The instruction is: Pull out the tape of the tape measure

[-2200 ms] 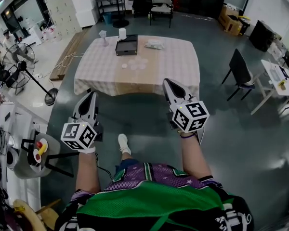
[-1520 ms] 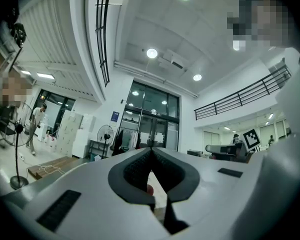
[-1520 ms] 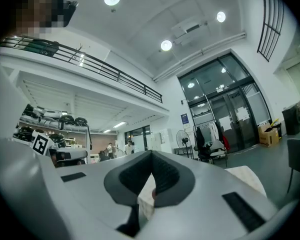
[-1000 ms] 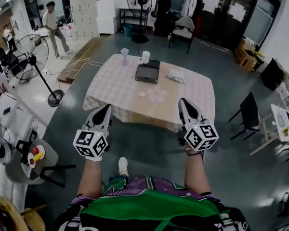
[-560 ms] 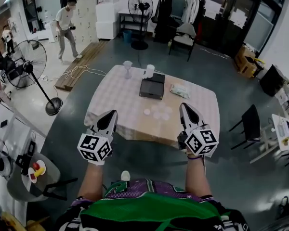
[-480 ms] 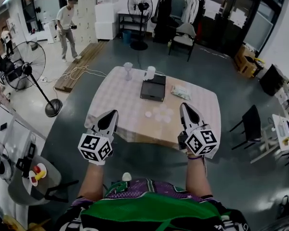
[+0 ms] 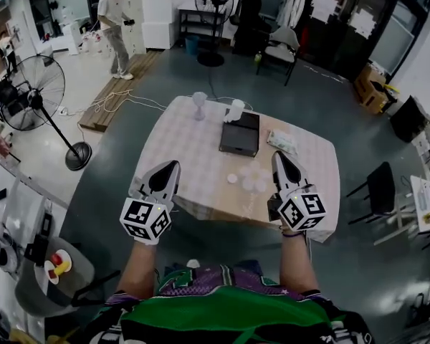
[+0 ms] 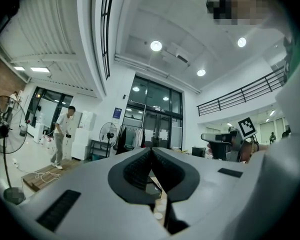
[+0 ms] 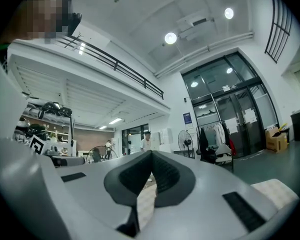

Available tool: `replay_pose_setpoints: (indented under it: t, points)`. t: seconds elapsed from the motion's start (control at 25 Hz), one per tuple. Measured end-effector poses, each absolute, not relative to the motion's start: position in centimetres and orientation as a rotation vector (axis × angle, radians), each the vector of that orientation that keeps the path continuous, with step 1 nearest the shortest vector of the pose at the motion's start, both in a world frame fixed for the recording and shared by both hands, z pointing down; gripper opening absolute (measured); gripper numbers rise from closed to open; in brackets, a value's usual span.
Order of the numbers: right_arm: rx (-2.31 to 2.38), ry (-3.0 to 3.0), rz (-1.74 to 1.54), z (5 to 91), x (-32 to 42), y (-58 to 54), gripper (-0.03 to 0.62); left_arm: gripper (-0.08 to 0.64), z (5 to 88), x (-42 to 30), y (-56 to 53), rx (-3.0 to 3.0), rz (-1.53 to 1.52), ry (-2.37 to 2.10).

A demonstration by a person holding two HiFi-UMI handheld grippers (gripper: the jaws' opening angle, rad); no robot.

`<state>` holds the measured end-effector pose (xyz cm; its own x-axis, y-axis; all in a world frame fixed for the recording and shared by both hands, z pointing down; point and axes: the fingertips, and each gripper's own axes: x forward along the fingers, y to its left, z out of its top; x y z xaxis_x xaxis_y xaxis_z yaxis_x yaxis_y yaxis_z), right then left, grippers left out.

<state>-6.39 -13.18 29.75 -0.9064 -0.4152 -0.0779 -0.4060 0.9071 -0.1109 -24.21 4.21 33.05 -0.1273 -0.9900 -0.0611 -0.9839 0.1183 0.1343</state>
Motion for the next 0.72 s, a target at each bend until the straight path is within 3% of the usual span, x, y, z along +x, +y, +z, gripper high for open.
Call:
replay_pose_setpoints:
  t: [0.52, 0.6, 0.64, 0.72]
  points:
    - [-0.323, 3.025, -0.088, 29.5, -12.0, -24.1, 0.006, 0.025, 32.4, -26.0, -5.0, 1.888, -0.209, -2.486]
    - [-0.243, 3.028, -0.086, 29.3, -12.5, -25.3, 0.038, 0.026, 32.0, -25.8, -6.4, 1.875, -0.229, -2.516]
    - [-0.2, 3.034, -0.086, 29.4, -12.6, -25.7, 0.084, 0.033, 31.9, -25.6, -7.0, 1.876, -0.238, -2.52]
    - [-0.111, 3.054, -0.083, 30.0, -12.8, -26.1, 0.155, 0.125, 32.2, -24.9, -8.0, 1.89, -0.229, -2.515]
